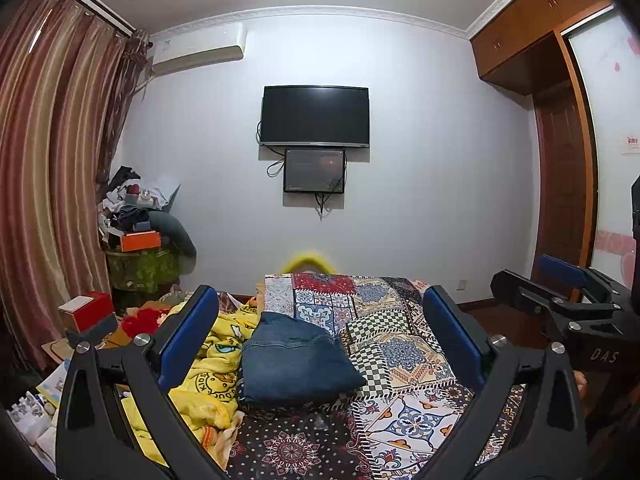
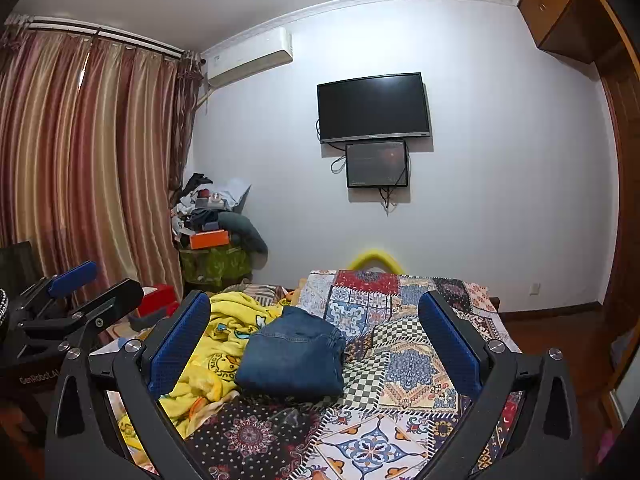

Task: Fold large clothes

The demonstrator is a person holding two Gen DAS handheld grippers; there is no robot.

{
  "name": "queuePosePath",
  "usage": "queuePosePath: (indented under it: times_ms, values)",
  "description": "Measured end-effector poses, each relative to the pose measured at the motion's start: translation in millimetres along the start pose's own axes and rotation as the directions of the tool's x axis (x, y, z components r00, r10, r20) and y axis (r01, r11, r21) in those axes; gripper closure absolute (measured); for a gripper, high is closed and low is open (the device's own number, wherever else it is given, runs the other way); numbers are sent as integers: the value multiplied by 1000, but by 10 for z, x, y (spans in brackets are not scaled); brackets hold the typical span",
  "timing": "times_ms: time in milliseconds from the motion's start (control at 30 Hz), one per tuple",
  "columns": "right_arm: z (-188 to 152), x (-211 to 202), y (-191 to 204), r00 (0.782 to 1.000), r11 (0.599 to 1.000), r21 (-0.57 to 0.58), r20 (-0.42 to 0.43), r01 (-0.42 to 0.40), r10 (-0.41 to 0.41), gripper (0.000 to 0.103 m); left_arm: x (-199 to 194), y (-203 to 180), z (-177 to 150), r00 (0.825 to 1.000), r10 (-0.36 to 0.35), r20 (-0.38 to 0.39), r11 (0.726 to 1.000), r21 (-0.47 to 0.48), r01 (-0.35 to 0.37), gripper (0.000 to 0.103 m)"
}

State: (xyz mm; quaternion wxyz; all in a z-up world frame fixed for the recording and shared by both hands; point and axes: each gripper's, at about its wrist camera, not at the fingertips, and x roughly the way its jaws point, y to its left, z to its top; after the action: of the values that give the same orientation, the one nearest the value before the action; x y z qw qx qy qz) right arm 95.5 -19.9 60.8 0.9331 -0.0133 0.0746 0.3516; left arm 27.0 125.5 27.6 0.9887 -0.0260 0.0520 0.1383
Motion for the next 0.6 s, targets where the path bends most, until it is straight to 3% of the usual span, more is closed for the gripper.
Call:
queuePosePath:
  times_ms: [600]
  values:
    - [-35, 20, -25, 1000, 1000, 8, -14, 5, -5, 0, 50, 53, -29, 999, -37, -23, 999, 6, 37, 1]
